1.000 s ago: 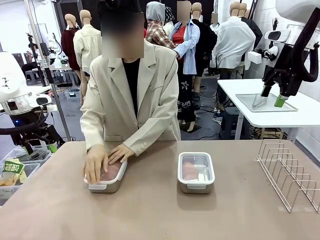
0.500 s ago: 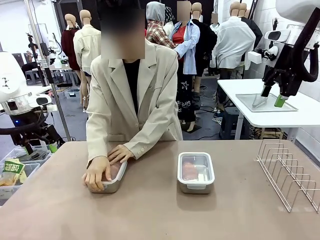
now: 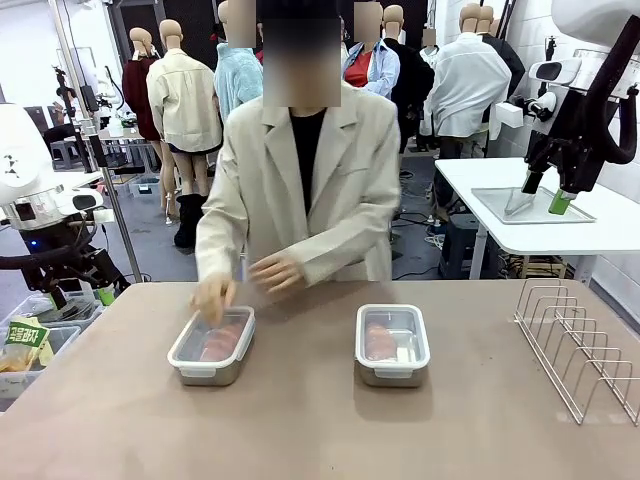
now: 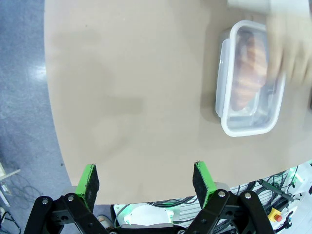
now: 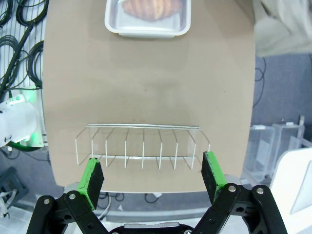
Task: Place the bread in airtight containers.
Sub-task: Release when the human grabs the Airtight Container lid.
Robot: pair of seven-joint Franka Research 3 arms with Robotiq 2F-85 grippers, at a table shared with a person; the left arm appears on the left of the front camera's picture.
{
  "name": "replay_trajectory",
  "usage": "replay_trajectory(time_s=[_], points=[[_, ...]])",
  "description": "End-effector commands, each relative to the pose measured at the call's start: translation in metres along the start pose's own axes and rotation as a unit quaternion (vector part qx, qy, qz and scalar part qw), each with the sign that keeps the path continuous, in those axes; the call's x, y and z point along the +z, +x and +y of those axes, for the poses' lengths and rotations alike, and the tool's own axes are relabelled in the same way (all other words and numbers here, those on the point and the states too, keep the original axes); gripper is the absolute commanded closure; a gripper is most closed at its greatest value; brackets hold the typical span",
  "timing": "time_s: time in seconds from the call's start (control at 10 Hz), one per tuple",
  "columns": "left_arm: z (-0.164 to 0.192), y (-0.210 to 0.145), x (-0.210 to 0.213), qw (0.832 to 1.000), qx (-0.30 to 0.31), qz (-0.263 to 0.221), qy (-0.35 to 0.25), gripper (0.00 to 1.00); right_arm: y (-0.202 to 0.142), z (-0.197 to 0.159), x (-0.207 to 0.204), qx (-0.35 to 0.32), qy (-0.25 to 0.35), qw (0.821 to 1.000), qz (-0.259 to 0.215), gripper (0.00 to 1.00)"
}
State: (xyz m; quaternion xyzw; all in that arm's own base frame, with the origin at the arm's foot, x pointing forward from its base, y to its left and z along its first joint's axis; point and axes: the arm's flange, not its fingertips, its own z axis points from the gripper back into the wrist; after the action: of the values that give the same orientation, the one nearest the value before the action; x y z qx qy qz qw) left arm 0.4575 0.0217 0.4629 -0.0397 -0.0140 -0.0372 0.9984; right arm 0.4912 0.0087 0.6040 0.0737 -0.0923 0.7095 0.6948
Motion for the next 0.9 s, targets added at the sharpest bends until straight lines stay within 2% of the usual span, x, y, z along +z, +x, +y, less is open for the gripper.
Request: replay_trajectory(time_s=[0.0, 0.8], points=[[0.0003, 0.0005, 0.0019, 1.000, 0.000, 0.000, 0.004, 0.00, -0.0010, 0.0016, 0.0020, -0.001, 0.004, 1.000, 0.003, 0.00], [0.0003, 0.0005, 0.0019, 1.000, 0.000, 0.000, 0.004, 0.00, -0.0010, 0.0016, 0.0020, -0.001, 0.004, 1.000, 0.003, 0.00]])
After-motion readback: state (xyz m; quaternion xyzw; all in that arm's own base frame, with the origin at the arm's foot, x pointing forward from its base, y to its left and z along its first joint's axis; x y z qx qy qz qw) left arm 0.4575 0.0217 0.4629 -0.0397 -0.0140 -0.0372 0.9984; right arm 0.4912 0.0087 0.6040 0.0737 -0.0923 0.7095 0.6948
